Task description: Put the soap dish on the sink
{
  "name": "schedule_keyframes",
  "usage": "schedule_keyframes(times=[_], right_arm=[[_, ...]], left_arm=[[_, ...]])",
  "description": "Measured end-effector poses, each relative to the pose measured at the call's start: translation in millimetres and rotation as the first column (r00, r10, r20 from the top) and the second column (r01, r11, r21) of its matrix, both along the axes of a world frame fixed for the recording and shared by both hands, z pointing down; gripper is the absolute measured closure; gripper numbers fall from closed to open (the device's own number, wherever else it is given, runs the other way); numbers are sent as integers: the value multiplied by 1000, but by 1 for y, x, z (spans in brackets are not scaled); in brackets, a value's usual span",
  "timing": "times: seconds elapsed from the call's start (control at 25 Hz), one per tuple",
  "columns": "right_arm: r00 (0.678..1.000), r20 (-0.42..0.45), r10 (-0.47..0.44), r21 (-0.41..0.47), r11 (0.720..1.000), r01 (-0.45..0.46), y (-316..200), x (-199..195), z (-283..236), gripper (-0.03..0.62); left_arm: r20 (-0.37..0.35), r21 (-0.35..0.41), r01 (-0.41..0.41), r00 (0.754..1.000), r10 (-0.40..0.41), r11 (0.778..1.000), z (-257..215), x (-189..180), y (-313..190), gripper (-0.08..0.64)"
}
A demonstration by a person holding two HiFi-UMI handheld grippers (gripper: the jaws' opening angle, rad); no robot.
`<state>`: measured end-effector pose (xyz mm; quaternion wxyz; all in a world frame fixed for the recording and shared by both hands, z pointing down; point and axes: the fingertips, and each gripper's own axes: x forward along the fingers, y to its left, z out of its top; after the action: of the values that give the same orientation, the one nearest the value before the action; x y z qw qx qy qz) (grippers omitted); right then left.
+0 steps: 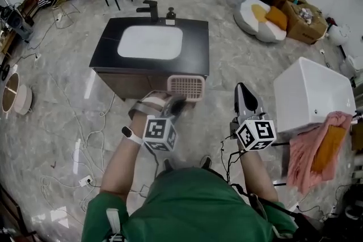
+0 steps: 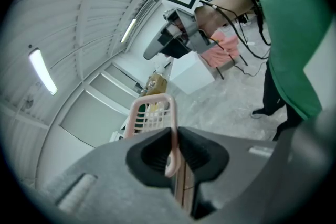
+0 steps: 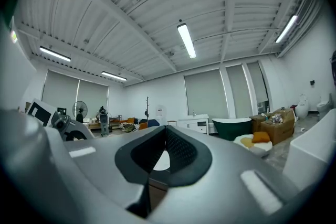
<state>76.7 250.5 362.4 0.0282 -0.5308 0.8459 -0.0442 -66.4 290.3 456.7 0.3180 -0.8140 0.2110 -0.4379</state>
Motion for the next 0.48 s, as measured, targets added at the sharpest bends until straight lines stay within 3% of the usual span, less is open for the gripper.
schedule_keyframes(times=[0.2, 0.48], right_arm=[[998, 9, 56, 5, 998, -57, 10, -16, 0, 591], [997, -11, 82, -68, 994, -83, 5, -23, 32, 591]], left_arm=[[-28, -15, -41, 999, 41, 999, 3, -18, 0, 518], [-50, -60, -58, 997, 55, 996, 23, -26, -14, 518]])
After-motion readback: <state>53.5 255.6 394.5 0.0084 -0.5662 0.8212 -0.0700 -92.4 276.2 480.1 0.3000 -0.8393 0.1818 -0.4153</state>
